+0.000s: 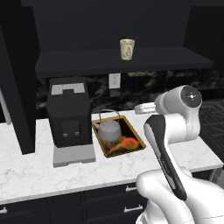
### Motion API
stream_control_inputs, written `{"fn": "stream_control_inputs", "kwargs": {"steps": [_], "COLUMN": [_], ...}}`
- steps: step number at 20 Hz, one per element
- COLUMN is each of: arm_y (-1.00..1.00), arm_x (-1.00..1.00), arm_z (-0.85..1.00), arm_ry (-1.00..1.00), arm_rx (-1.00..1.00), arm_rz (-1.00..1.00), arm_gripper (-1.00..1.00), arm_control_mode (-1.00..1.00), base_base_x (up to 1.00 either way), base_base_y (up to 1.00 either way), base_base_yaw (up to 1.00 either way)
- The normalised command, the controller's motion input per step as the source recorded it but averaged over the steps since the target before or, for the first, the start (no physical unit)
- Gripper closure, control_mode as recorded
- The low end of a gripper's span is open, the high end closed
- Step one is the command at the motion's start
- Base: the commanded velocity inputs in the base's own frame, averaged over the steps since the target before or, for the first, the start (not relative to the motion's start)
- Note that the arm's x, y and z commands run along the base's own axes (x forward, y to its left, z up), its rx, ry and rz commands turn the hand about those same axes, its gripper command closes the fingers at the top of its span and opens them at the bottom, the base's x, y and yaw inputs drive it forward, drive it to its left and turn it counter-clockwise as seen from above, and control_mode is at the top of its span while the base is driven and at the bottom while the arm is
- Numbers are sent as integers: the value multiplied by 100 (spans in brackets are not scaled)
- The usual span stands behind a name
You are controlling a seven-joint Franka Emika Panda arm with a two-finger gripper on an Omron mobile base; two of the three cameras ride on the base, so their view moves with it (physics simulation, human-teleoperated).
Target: Pick the kettle from the counter and place it on the tray. Then pick the mug from the cabinet and place it on the tray. Then close the cabinet doors.
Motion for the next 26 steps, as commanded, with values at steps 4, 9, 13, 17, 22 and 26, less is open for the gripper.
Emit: {"fn": "stream_control_inputs", "kwargs": {"steps": [4, 9, 13, 17, 22, 26], "arm_y": [-1, 0, 0, 0, 4, 9], "arm_x": [-3, 0, 3, 5, 12, 41], "arm_z": [62, 62, 68, 61, 41, 22], "arm_ry": [-3, -1, -2, -5, -11, -9], "arm_rx": [0, 0, 0, 0, 0, 0], "arm_rz": [-2, 0, 0, 0, -1, 0], "arm_gripper": [-100, -100, -100, -100, -100, -100], "arm_control_mode": [-100, -100, -100, -100, -100, -100], "base_base_x": [0, 0, 0, 0, 0, 0], "base_base_y": [0, 0, 0, 0, 0, 0], "base_base_yaw": [0, 0, 0, 0, 0, 0]}}
